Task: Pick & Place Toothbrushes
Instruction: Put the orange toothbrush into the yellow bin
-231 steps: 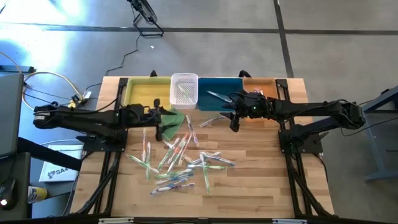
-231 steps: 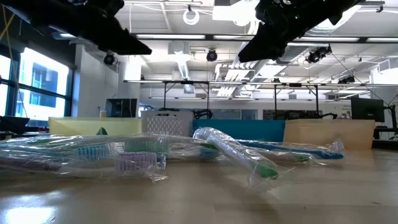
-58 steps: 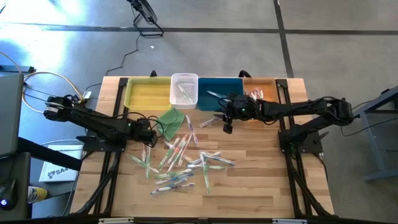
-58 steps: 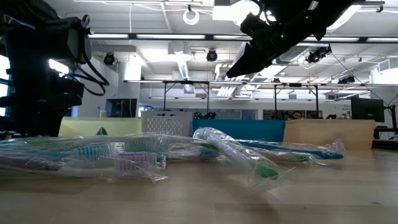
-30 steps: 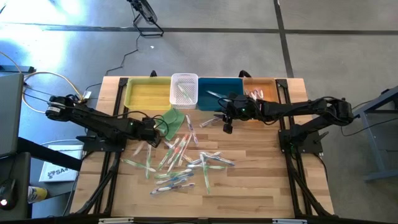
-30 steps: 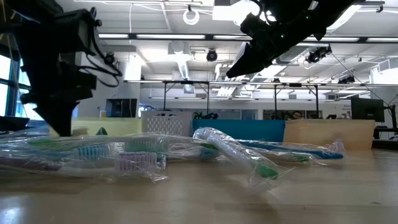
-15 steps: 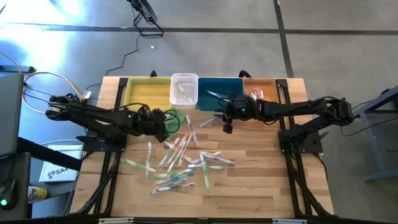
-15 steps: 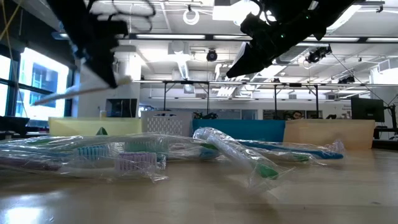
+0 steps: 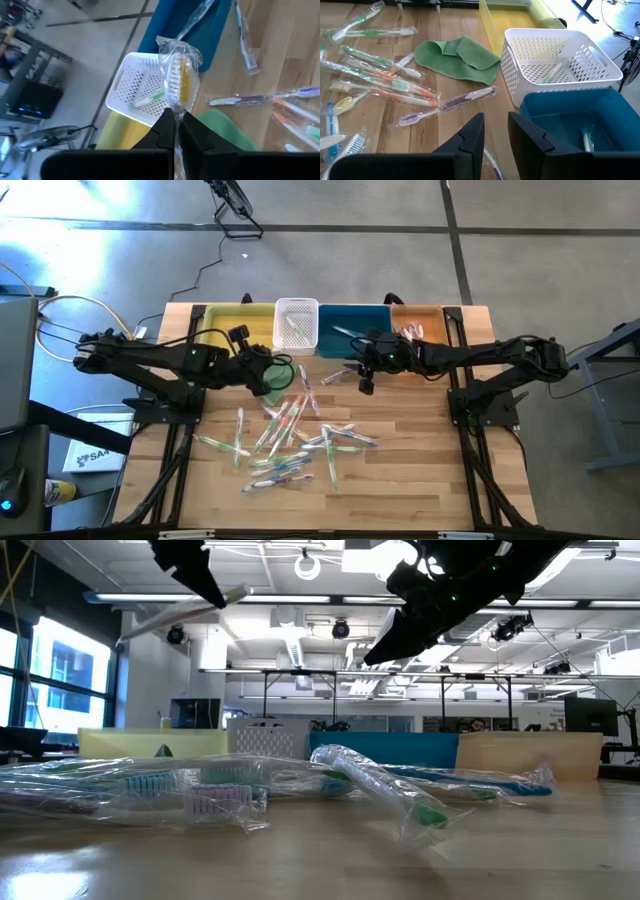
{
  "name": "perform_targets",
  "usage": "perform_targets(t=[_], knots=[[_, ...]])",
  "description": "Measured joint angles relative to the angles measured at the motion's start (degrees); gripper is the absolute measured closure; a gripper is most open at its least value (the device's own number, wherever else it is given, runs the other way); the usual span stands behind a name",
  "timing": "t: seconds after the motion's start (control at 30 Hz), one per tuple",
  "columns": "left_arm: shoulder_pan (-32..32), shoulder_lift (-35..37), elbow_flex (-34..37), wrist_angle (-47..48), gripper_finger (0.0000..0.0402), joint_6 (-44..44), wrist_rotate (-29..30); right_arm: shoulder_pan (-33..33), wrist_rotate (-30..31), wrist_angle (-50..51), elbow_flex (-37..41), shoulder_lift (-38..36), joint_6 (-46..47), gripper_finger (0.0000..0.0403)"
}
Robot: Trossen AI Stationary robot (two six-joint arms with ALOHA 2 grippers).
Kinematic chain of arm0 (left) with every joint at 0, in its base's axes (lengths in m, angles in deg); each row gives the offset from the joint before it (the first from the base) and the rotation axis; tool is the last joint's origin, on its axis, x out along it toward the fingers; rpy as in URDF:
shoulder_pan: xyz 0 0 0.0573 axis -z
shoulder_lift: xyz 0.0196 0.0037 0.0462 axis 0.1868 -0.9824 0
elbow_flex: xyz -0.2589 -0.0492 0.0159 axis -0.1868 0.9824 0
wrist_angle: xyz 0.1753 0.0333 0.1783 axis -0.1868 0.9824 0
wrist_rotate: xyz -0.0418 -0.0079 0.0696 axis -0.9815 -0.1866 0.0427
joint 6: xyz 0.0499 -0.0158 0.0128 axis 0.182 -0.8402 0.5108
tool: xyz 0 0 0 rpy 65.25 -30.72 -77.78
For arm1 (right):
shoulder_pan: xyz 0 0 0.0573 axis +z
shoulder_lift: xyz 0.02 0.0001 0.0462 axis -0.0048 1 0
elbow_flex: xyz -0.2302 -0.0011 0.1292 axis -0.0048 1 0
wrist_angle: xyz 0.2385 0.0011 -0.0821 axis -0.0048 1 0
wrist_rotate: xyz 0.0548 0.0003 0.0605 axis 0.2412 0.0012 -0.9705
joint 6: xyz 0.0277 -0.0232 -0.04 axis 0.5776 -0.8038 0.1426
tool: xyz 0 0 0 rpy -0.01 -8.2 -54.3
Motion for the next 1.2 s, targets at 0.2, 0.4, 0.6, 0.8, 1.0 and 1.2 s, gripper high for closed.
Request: perform_targets(t=[0.2, 0.4, 0.6, 0.8, 1.0, 1.2], knots=[[-4.7, 0.0, 0.0, 3.2, 0.0400, 0.2, -1.8, 0.0, 0.0, 0.0, 0.0, 0.0, 0.0, 0.0324], [-15.3, 0.0, 0.0, 3.3, 0.0396, 7.3, -8.0, 0.0, 0.0, 0.0, 0.0, 0.0, 0.0, 0.0324], [-26.2, 0.0, 0.0, 3.4, 0.0394, 15.4, -14.4, 0.0, 0.0, 0.0, 0.0, 0.0, 0.0, 0.0324], [-34.1, -0.5, 0.0, 3.2, 0.0393, 21.9, -20.4, 0.0, 0.0, 0.0, 0.0, 0.0, -0.4, 0.0324], [-39.4, -2.4, 0.0, 1.6, 0.0392, 24.2, -22.5, 0.0, 0.0, 0.0, 0.0, 0.0, -0.4, 0.0324], [-44.9, -6.0, 0.1, -0.7, 0.0392, 27.1, -27.2, 0.0, 0.0, 0.0, 0.0, 0.0, -0.4, 0.0324]])
